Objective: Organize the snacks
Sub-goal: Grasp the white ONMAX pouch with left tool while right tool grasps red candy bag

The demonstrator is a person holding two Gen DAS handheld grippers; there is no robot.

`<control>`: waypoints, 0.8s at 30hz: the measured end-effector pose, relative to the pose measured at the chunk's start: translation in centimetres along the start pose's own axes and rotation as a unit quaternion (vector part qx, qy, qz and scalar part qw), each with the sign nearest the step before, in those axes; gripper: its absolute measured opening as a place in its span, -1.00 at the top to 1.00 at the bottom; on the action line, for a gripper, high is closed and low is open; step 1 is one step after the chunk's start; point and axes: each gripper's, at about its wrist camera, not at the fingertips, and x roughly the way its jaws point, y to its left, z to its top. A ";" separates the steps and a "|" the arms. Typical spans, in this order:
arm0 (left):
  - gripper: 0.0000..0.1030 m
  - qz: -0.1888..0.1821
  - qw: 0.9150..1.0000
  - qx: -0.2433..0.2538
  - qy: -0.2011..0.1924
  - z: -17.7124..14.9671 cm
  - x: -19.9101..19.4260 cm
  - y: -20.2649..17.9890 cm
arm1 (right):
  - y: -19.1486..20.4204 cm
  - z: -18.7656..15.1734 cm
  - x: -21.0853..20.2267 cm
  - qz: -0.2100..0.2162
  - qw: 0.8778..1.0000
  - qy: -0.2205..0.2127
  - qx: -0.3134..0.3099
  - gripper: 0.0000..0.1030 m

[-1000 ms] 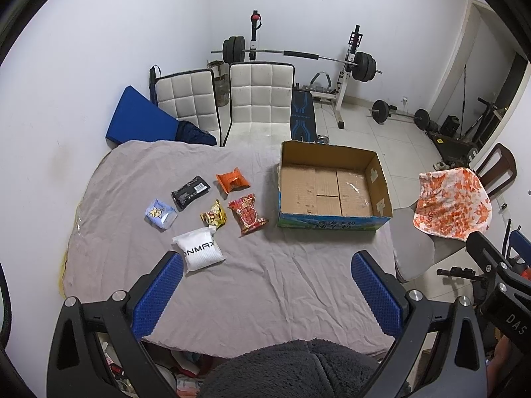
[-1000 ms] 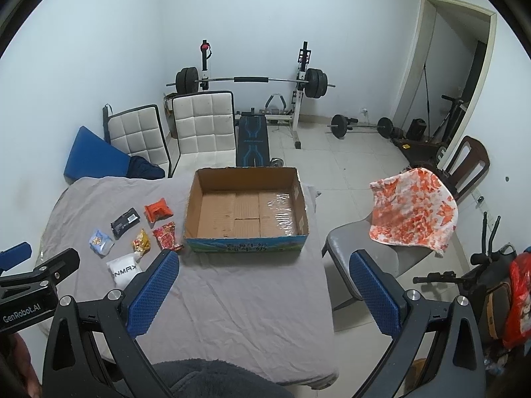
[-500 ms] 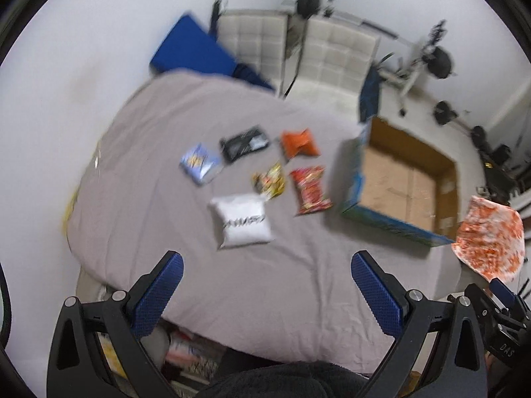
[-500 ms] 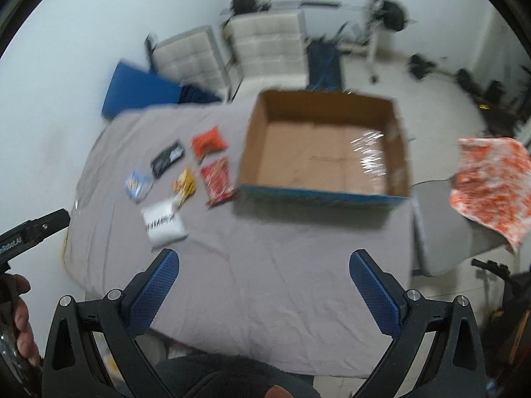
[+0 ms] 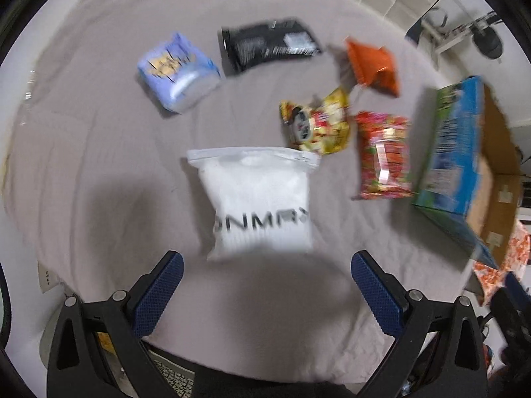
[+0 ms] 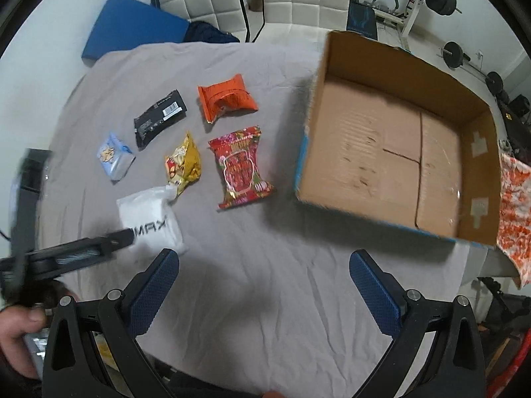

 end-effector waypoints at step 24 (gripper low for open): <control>-0.52 0.030 0.999 -0.009 0.006 7.3 5.3 6.0 | 7.9 12.7 12.9 -0.057 0.986 0.126 -0.089 -1.00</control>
